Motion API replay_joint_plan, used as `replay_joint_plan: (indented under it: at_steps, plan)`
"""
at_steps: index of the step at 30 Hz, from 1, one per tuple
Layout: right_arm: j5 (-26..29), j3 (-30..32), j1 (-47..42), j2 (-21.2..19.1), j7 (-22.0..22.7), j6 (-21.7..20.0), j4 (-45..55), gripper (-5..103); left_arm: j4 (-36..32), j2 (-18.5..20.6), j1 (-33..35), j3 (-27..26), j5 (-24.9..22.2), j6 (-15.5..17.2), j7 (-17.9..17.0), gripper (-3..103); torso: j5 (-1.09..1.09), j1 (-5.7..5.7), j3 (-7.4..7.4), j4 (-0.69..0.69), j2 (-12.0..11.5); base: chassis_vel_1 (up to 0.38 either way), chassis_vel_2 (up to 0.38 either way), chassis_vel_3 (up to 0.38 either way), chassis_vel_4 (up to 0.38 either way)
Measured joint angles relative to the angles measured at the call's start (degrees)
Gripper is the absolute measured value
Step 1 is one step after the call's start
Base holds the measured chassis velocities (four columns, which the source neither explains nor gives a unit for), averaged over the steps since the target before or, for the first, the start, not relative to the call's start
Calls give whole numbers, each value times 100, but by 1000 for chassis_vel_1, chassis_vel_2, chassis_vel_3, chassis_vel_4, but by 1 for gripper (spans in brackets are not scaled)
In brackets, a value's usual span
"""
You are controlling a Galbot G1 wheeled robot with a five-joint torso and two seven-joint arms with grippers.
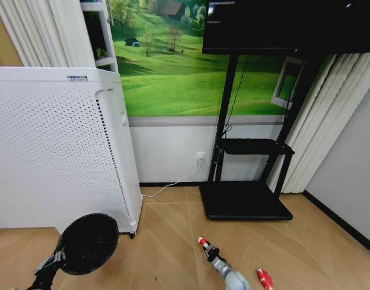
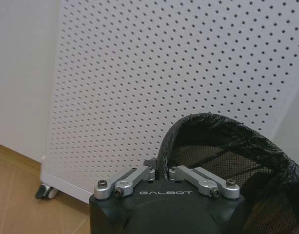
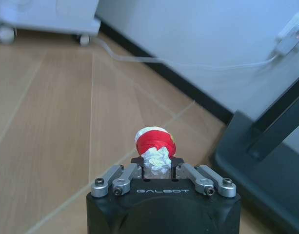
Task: Pick up the trash bin and place the garbage on the floor into it.
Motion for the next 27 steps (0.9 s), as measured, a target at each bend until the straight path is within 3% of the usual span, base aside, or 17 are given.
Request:
replay_joint_plan:
  at_steps: [3, 8, 11, 13, 16, 19, 21, 24, 27]
  plan:
    - [639, 314, -626, -590, -406, 194, 1171, 26, 473, 629, -440, 602, 1, 151, 147, 7, -2, 0, 0, -3, 0, 0, 0, 0, 0]
    - [1018, 399, -913, -932, -654, 315, 1823, 26, 789, 902, -754, 1011, -6, 206, 269, 7, -3, 0, 0, -5, 0, 0, 0, 0, 0]
    - [1446, 224, -994, -1257, -971, 416, 2573, 26, 978, 924, -920, 1304, -3, 267, 416, 7, -2, 0, 0, 7, 0, 0, 0, 0, 0]
    - [1524, 222, -1051, -1307, -1031, 425, 2752, 26, 1031, 936, -980, 1434, -9, 279, 435, 7, 0, 0, 0, 8, 0, 0, 0, 0, 0]
    - [1735, 244, -1335, -1471, -1267, 460, 3432, 26, 1322, 999, -1300, 2179, -285, 363, 518, 7, -5, 0, 0, -2, 0, 0, 0, 0, 0]
    - [1746, 245, -1389, -1496, -1335, 490, 3548, 26, 1391, 1009, -1374, 2358, -379, 372, 546, 7, -4, 0, 0, -3, 0, 0, 0, 0, 0]
    - [1748, 212, -1596, -1601, -1652, 625, 3860, 26, 1674, 1008, -1668, 2908, -693, 385, 673, 7, -2, 0, 0, -3, 0, 0, 0, 0, 0]
    - [1680, 89, -1747, -1659, -1822, 725, 3974, 25, 1847, 981, -1861, 3264, -883, 389, 725, 7, -1, 0, 0, -1, 0, 0, 0, 0, 0]
    - [1501, -84, -1802, -1638, -1845, 790, 3978, 25, 1966, 981, -2012, 3548, -831, 386, 804, 7, 0, 0, 0, -2, 0, 0, 0, 0, 0]
